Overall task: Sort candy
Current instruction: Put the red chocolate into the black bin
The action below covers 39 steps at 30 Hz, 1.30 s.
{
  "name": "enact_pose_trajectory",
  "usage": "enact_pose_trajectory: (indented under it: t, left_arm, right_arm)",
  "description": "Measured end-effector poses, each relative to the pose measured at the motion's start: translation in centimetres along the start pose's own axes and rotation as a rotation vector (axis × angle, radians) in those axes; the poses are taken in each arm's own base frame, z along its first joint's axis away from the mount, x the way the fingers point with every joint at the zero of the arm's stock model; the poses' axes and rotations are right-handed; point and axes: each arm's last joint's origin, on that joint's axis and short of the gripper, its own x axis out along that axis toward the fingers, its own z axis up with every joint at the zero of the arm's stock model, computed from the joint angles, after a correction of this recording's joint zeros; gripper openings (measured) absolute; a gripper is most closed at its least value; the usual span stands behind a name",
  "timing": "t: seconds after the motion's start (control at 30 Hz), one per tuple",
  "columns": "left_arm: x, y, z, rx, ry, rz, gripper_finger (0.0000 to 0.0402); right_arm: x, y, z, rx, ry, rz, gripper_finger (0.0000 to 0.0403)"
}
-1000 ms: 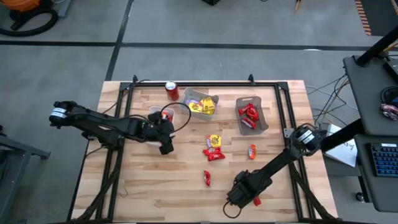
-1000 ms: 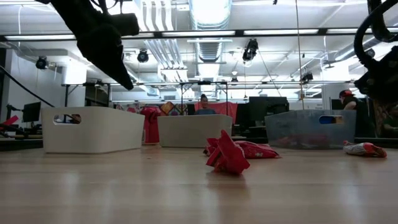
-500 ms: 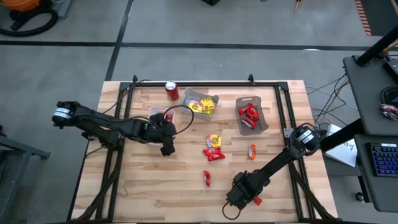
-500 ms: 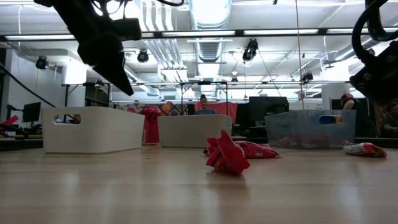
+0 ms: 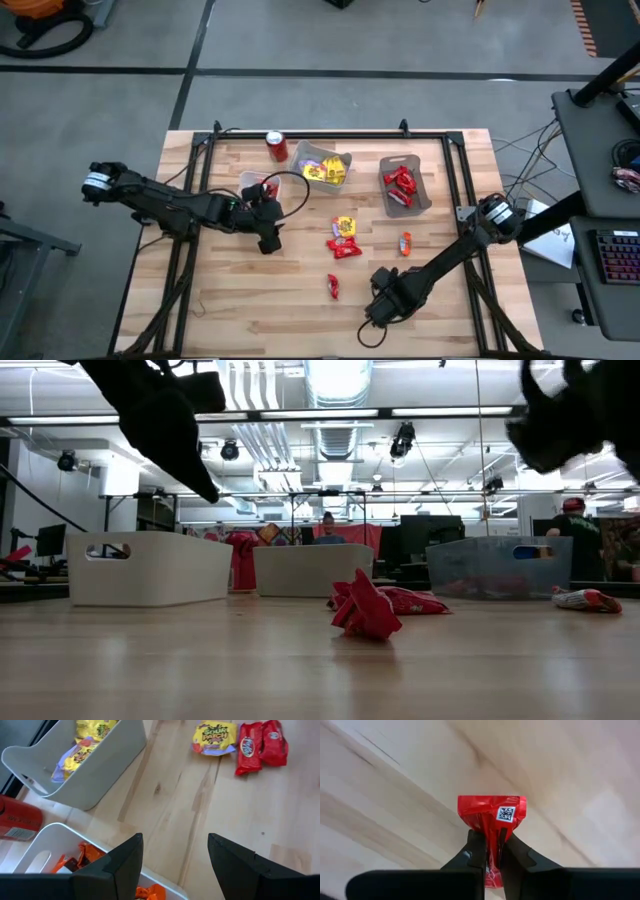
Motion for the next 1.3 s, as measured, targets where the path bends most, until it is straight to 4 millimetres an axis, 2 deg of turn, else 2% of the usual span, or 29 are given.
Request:
enact_pose_trajectory:
  t: [0.17,0.3,0.5,0.63,0.8,1.03,1.17,1.3]
  left_arm:
    - [-0.5,-0.9,0.2,0.014,-0.046,-0.039,0.0206]
    - [-1.0,-2.0,0.7,0.033,-0.131,-0.091,0.0206]
    - [-1.5,-3.0,0.7,0.059,-0.174,-0.131,0.0206]
    - [-1.6,-3.1,0.7,0.077,-0.174,-0.135,0.0206]
    - [-1.8,-3.2,1.0,0.082,-0.188,-0.139,0.0206]
    - [-1.0,-4.1,1.8,0.058,-0.300,-0.173,0.0206]
    - [-1.2,-4.3,2.4,0.094,-0.333,-0.177,0.0206]
    - [-2.1,-3.8,2.6,0.113,-0.298,-0.172,0.0206]
  right_arm:
    - [-2.1,0.0,1.3,-0.052,-0.221,0.071,0.0024]
    - [-3.8,-0.6,2.9,-0.098,-0.321,0.089,0.0024]
    - [-4.5,-1.1,5.9,-0.203,-0.383,0.067,0.0023]
    - [-4.8,-0.8,7.3,-0.325,-0.485,0.061,0.0023]
    - [-5.5,-1.5,8.2,-0.376,-0.542,0.013,0.0023]
    - [-5.0,-1.9,8.3,-0.387,-0.562,-0.023,0.0023]
    - [-5.2,-1.4,8.9,-0.375,-0.712,-0.030,0.0023]
    - [-6.0,-0.5,9.4,-0.443,-0.915,-0.070,0.0023]
